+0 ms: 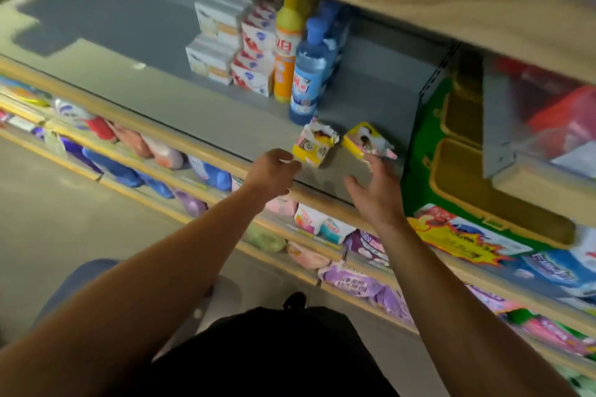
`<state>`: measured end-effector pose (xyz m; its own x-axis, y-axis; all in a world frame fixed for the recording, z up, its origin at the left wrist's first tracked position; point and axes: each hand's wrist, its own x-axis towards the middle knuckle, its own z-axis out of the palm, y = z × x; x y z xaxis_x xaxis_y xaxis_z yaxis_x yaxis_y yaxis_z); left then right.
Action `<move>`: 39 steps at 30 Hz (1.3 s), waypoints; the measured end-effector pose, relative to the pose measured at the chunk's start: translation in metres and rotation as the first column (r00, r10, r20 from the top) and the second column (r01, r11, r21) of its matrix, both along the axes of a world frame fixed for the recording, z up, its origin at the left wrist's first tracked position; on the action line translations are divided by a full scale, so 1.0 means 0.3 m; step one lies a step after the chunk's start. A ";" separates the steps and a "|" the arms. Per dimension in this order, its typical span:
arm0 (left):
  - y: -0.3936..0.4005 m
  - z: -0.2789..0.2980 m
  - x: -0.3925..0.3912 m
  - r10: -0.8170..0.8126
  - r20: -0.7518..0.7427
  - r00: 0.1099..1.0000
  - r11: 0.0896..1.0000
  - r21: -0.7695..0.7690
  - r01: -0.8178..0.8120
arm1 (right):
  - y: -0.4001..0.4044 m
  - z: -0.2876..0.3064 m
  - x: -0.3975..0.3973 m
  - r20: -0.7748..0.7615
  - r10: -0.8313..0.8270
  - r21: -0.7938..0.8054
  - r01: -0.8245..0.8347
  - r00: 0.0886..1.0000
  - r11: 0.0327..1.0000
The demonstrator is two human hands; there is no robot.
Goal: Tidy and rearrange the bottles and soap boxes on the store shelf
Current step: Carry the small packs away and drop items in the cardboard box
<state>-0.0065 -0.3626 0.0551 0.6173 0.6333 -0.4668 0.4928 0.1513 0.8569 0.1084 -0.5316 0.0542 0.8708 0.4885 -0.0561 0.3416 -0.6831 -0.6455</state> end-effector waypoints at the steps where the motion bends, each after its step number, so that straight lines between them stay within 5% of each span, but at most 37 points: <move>1: 0.015 0.004 0.036 -0.012 -0.016 1.000 0.999 0.040 0.013 | 0.025 -0.010 0.049 0.047 0.022 -0.033 -0.020 0.999 0.999; 4: 0.052 0.004 0.109 -0.068 -0.072 0.995 0.983 0.166 0.079 | 0.088 -0.035 0.179 0.100 0.086 -0.221 -0.062 0.991 0.973; 10: 0.105 -0.026 0.153 -0.110 -0.261 0.959 0.875 0.431 0.218 | 0.172 -0.069 0.252 -0.029 0.128 -0.481 -0.126 0.991 0.867; 16: 0.106 -0.077 0.251 -0.173 -0.371 0.913 0.788 0.504 0.354 | 0.108 -0.096 0.152 0.225 0.123 -0.398 -0.024 0.967 0.917; 19: 0.096 -0.082 0.308 -0.212 -0.419 0.883 0.763 0.493 0.417 | 0.105 -0.089 0.162 0.119 0.023 -0.387 0.026 0.993 0.922; 24: 0.141 -0.090 0.330 -0.281 -0.551 0.786 0.719 0.422 0.552 | 0.139 -0.039 0.182 -0.086 -0.091 -0.506 0.035 0.992 0.862; 31: 0.149 -0.079 0.217 -0.272 -0.256 0.928 0.912 0.238 0.333 | 0.168 0.001 0.094 -0.118 -0.210 -0.376 0.152 0.971 0.914; 35: 0.166 -0.020 0.088 -0.198 -0.016 0.980 0.972 -0.132 0.194 | 0.152 0.026 0.013 -0.338 -0.391 -0.065 0.393 0.856 0.917; 39: 0.182 0.004 -0.055 -0.087 0.066 0.994 0.916 -0.387 0.106 | 0.083 0.056 -0.150 -0.607 -0.414 0.190 0.630 0.678 0.753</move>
